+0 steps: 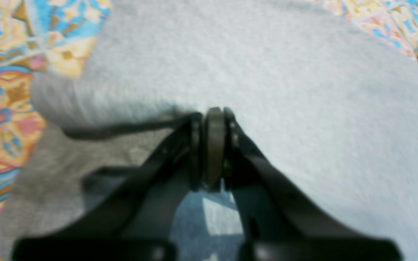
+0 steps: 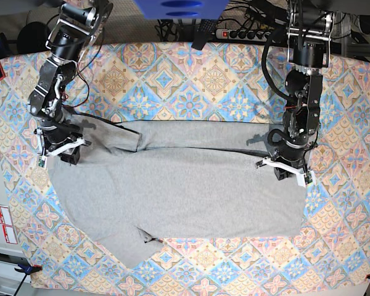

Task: Fold the T-shirt properly
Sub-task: 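Lay the lifted edge down over the shirt body with both grippers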

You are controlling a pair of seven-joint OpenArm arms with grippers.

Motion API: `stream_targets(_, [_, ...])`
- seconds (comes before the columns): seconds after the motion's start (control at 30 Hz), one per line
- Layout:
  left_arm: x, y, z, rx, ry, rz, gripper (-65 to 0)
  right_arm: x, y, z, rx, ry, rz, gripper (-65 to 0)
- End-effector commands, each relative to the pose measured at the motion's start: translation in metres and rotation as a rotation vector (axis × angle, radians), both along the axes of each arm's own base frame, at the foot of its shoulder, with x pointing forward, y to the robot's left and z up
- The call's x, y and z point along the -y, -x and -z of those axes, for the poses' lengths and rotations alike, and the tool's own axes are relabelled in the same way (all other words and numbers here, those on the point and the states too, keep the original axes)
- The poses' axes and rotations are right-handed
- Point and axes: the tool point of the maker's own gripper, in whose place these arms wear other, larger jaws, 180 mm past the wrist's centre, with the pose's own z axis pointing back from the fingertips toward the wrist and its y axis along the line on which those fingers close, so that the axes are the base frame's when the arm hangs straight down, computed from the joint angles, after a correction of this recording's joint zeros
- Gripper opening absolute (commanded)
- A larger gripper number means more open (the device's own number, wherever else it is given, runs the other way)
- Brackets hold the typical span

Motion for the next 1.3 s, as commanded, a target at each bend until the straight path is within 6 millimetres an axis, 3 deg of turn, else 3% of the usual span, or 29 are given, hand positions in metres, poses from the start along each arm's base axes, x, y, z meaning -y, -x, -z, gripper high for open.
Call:
stream_targets(0.0, [-0.009, 0.001, -0.005, 0.016, -0.014, -0.01, -54.6, 0.007, -0.008, -0.018, 0.064, 0.018, 0.005, -46.0])
stream_targets(0.2, [-0.023, 0.042, 0.0, -0.003, 0.041, -0.05, -38.4, 0.012, 0.02, -0.023, 0.057, 0.077, -0.004, -45.8])
stream_targets(0.33, [-0.041, 0.07, -0.003, -0.002, 0.084, -0.121, -40.3, 0.014, 0.043, -0.023, 0.037, 0.115, -0.015, -45.8])
stream_targets(0.47, [-0.043, 0.085, 0.0, -0.017, 0.093, -0.131, -40.9, 0.013, 0.063, -0.017, 0.005, 0.132, -0.024, -45.8])
stream_targets(0.63, [-0.048, 0.093, 0.019, -0.066, 0.103, -0.159, -40.9, 0.013, 0.07, -0.013, -0.013, 0.133, -0.026, -45.8])
stream_targets(0.83, [-0.054, 0.085, 0.035, -0.098, 0.113, -0.187, -40.9, 0.013, 0.07, -0.013, -0.012, 0.132, -0.025, -45.8])
stream_targets(1.17, [-0.042, 0.086, 0.065, -0.165, 0.164, -0.229, -40.9, 0.013, 0.071, -0.012, -0.013, 0.132, -0.026, -45.8])
stream_targets(1.27, [-0.035, 0.078, 0.065, -0.155, 0.183, -0.23, -41.2, 0.013, 0.071, -0.012, -0.013, 0.132, -0.026, -45.8])
